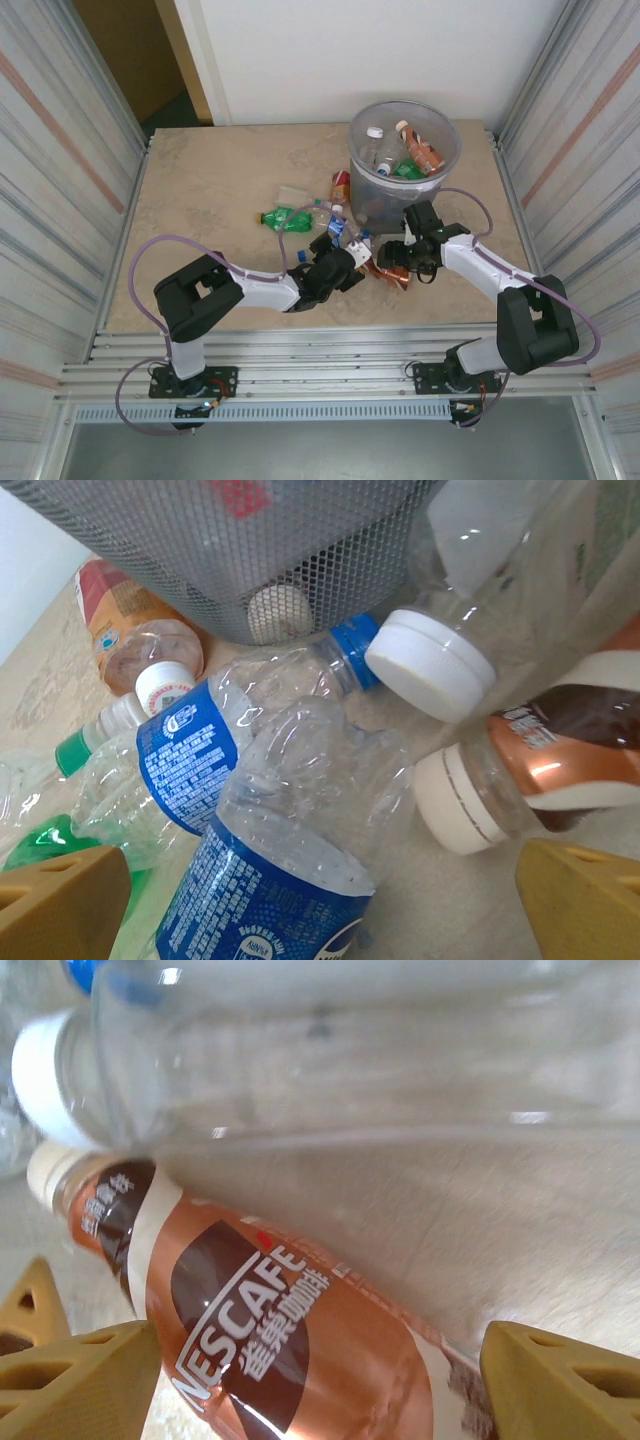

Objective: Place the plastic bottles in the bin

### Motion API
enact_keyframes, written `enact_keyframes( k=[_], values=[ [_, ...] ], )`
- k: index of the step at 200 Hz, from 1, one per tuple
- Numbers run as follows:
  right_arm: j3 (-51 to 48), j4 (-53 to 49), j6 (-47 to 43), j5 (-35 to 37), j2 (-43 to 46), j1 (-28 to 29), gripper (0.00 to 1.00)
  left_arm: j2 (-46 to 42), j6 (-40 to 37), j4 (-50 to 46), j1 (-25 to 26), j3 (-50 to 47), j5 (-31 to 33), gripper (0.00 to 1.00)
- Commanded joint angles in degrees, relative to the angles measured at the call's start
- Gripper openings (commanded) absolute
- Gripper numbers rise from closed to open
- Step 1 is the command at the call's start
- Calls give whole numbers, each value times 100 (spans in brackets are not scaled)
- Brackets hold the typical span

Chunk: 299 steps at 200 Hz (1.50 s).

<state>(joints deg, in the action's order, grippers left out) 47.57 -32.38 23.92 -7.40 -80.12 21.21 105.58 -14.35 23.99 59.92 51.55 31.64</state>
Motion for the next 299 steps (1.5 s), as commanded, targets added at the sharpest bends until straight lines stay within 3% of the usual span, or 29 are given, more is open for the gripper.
enact_keyframes(
  k=[1,96,150,185,221,254,299],
  values=[
    [-52,-332,143,-135,123,205,80,103,200,-96,-19,171,188,99],
    [84,-484,118,-107,-501,813,83,-311,628,-554,-8,-47,575,99],
    [254,-486,122,57,-883,1001,81,-1376,2107,-1923,21,-431,1500,99],
    [546,-595,113,284,-1281,1278,74,-2061,2747,-2321,-4,-719,1789,99],
    [810,-849,112,548,-1494,1530,56,-2488,3046,-2467,-208,-858,1700,99],
    [1025,-1244,126,728,-1210,1681,46,-2685,3253,-2550,-393,-918,1615,99],
    [1639,-1940,105,877,-357,1807,43,-3033,3323,-2640,-522,-927,1620,99]
  ],
)
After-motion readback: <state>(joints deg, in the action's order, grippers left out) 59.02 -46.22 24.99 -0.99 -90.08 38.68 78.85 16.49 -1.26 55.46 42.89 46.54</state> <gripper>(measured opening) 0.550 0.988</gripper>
